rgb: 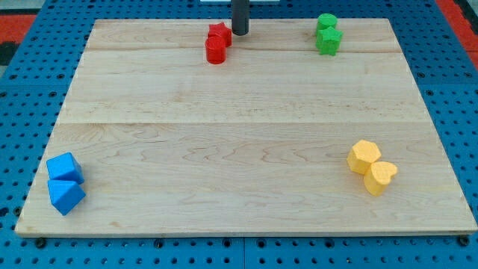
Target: Point your arm at the green circle
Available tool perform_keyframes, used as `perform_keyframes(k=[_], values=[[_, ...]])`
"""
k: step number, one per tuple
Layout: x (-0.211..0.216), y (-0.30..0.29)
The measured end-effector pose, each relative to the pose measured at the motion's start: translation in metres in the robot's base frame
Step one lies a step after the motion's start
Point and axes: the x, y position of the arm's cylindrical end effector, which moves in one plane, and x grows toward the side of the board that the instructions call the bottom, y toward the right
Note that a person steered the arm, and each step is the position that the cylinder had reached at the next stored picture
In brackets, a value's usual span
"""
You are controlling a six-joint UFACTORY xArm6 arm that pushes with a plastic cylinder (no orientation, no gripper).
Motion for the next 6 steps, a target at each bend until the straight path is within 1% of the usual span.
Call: perform_keyframes(k=[1, 3, 6], values=[[0.0, 0.0], [-0.026, 0.019], [-0.03, 0.152]])
